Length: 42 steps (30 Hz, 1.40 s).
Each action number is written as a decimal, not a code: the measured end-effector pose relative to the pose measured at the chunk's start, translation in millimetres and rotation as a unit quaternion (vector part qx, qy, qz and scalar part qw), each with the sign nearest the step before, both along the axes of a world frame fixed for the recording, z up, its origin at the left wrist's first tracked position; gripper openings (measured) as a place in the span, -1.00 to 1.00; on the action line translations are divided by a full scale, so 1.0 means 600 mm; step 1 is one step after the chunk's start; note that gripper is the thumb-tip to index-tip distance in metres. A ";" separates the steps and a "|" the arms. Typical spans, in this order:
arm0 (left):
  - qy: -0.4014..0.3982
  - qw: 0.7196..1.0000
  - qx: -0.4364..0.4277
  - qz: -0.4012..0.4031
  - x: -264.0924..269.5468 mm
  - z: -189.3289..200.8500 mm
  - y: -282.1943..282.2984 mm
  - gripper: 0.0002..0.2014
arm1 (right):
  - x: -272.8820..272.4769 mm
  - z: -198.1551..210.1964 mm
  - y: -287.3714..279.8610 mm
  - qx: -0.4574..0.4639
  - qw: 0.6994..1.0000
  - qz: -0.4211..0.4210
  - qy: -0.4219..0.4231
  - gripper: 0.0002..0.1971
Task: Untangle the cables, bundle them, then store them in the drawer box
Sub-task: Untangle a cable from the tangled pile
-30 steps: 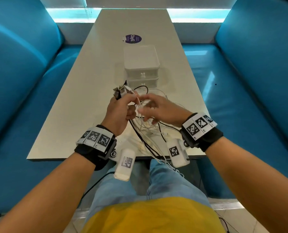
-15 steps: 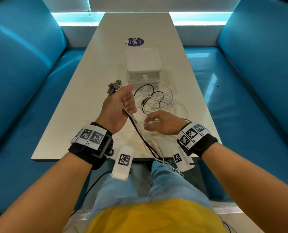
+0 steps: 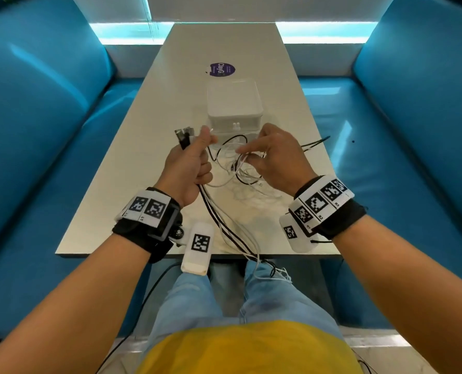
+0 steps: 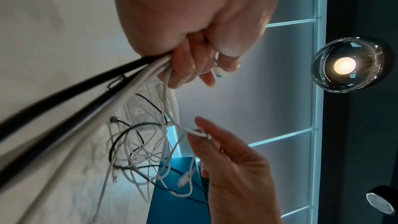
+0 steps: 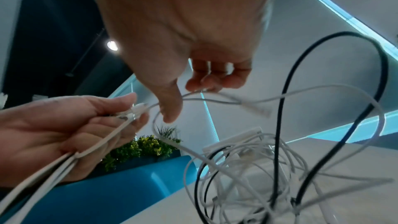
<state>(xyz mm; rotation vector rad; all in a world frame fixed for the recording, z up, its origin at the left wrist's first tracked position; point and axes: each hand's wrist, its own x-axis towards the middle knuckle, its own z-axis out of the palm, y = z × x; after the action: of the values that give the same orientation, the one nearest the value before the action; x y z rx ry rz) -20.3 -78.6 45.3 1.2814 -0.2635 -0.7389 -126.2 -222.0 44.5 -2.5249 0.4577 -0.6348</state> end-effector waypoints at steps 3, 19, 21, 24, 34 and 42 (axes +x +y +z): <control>-0.019 0.999 0.018 -0.037 -0.007 0.004 -0.019 -0.97 | 0.003 0.014 0.009 -0.002 0.998 0.028 -0.057 -0.80; -0.010 0.992 -0.103 -0.067 -0.021 0.007 -0.035 -0.64 | 0.010 0.030 -0.001 -0.004 0.992 0.044 -0.115 -0.68; -0.004 0.994 -0.099 -0.048 -0.021 0.007 -0.037 -0.70 | 0.009 0.033 -0.002 -0.017 0.993 0.061 -0.098 -0.67; -0.022 0.996 -0.078 -0.042 -0.021 0.006 -0.040 -0.73 | 0.009 0.038 -0.003 0.024 0.989 0.077 -0.122 -0.69; -0.132 0.986 0.040 -0.095 -0.030 0.026 -0.039 -0.75 | -0.016 0.050 0.008 0.093 0.963 0.102 -0.231 -0.87; -0.125 0.989 -0.084 -0.009 -0.024 0.032 -0.014 -0.86 | -0.021 -0.045 -0.041 0.117 0.992 0.033 0.042 -0.85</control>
<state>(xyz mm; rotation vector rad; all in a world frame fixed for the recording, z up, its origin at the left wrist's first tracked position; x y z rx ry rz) -34.7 -86.8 64.3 1.2112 -0.5305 -0.5588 -138.9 -246.9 17.4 -2.3384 0.4477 -0.4254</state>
